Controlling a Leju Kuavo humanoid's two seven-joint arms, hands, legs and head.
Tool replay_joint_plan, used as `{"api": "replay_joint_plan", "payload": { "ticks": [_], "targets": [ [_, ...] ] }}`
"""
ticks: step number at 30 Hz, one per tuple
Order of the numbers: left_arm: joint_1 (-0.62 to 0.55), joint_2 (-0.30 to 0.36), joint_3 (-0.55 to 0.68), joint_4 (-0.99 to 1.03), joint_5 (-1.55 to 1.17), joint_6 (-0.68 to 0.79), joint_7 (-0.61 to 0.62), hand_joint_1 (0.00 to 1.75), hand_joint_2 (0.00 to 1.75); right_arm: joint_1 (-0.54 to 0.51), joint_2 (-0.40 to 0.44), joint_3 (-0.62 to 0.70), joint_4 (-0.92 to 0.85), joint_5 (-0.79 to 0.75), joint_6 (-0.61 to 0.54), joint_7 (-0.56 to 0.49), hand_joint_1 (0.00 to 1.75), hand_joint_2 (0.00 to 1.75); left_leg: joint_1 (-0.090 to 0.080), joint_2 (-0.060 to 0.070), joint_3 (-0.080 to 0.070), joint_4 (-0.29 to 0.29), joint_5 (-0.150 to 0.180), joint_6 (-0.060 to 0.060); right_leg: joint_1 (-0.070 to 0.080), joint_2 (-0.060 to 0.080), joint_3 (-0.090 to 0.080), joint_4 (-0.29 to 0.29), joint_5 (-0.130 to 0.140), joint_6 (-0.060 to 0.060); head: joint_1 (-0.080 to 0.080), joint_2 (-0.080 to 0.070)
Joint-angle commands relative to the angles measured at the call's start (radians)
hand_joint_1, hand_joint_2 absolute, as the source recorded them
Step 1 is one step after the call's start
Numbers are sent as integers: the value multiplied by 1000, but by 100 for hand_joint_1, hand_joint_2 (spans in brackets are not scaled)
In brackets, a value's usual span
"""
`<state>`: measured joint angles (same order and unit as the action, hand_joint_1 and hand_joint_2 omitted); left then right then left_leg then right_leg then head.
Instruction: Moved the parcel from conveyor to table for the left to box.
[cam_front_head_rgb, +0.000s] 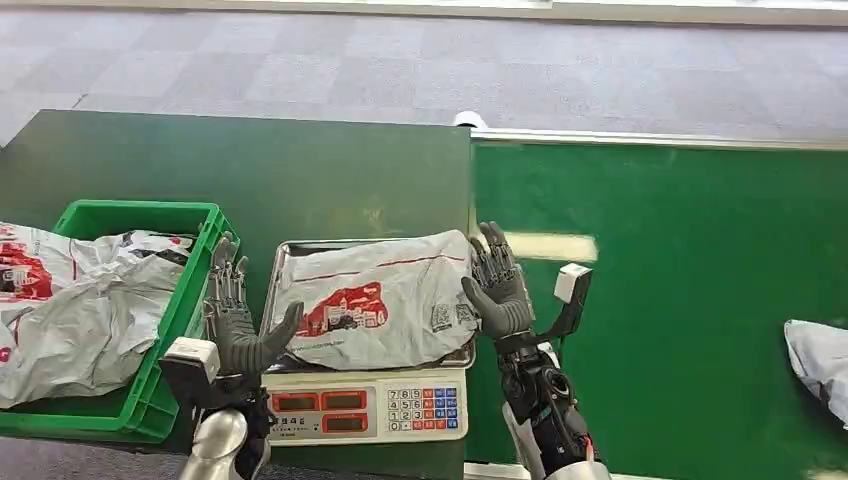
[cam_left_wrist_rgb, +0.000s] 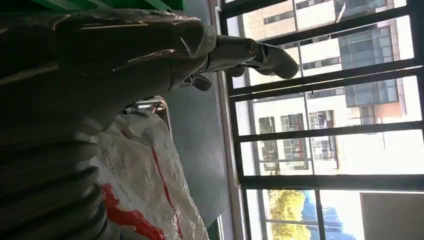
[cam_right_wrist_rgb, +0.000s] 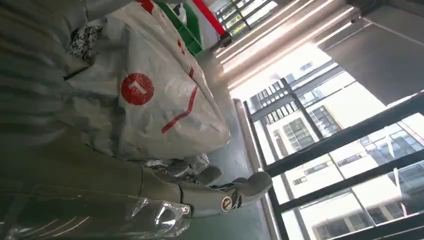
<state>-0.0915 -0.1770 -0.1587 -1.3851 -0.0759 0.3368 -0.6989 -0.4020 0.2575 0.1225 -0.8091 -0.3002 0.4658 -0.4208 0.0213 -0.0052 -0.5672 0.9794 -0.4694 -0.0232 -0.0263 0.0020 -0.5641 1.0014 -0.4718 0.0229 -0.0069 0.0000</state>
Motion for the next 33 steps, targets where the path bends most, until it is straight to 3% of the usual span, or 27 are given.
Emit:
{"api": "replay_joint_plan", "payload": {
  "ticks": [1, 10, 14, 15, 19, 21, 22, 24, 33],
  "targets": [
    [-10, 20, -14, 27, 4, -2, 1, 0, 175, -7, -21, 31, 9, -10, 2, 17, 0, 175, 0, 0, 1, -1, 0, 1, 0, 0, 1, -1, 0, -2, 0, 0],
    [-9, 19, -10, 30, 0, 1, 1, 0, 175, 0, -27, 55, 0, 13, -13, 22, 0, 175, 0, 0, 1, -1, 1, 2, 1, -1, 1, -1, 1, -2, 0, 0],
    [0, 17, -4, 20, -3, 2, 1, 0, 175, 20, -24, 41, -72, 15, -36, -34, 0, 175, 0, 0, 1, -1, 0, 1, 1, -1, 1, -1, 0, -2, 0, 0],
    [3, 17, -3, 14, -3, 1, 1, 0, 175, 35, -25, 33, -115, 51, -91, -100, 0, 175, 0, 0, 1, -1, 0, 1, 1, -1, 1, -1, 0, -2, 0, 0],
    [12, 15, 2, 3, -6, -3, 1, 0, 175, 96, -30, 0, -283, 100, -178, -138, 0, 175, 0, -1, 0, -1, 0, 2, 0, -1, 0, -1, 0, -2, 0, 0],
    [16, 13, 4, -2, -8, -1, 1, 0, 175, 126, -24, -13, -360, 176, -305, -174, 0, 175, 0, -1, 1, -1, 0, 2, 1, -2, 1, -1, 0, -2, 0, 0],
    [21, 10, 4, -9, -9, 2, 1, 0, 175, 154, -13, -22, -428, 334, -545, -225, 0, 175, 0, -2, 0, 0, 0, 2, 0, -2, 1, 0, 0, -2, 0, 0],
    [20, 6, -1, -7, -11, 6, 1, 0, 175, 178, -21, -21, -481, 352, -645, -210, 0, 175, 0, -1, 0, 0, 0, 2, 0, -2, 0, 0, 0, -2, 0, 0],
    [16, 5, -4, -1, -12, 9, 1, 0, 175, 182, -22, -25, -483, 359, -688, -215, 0, 175, 0, 0, 0, -1, 0, 1, 1, -2, 0, -1, 0, -2, 0, 0]
  ]
}}
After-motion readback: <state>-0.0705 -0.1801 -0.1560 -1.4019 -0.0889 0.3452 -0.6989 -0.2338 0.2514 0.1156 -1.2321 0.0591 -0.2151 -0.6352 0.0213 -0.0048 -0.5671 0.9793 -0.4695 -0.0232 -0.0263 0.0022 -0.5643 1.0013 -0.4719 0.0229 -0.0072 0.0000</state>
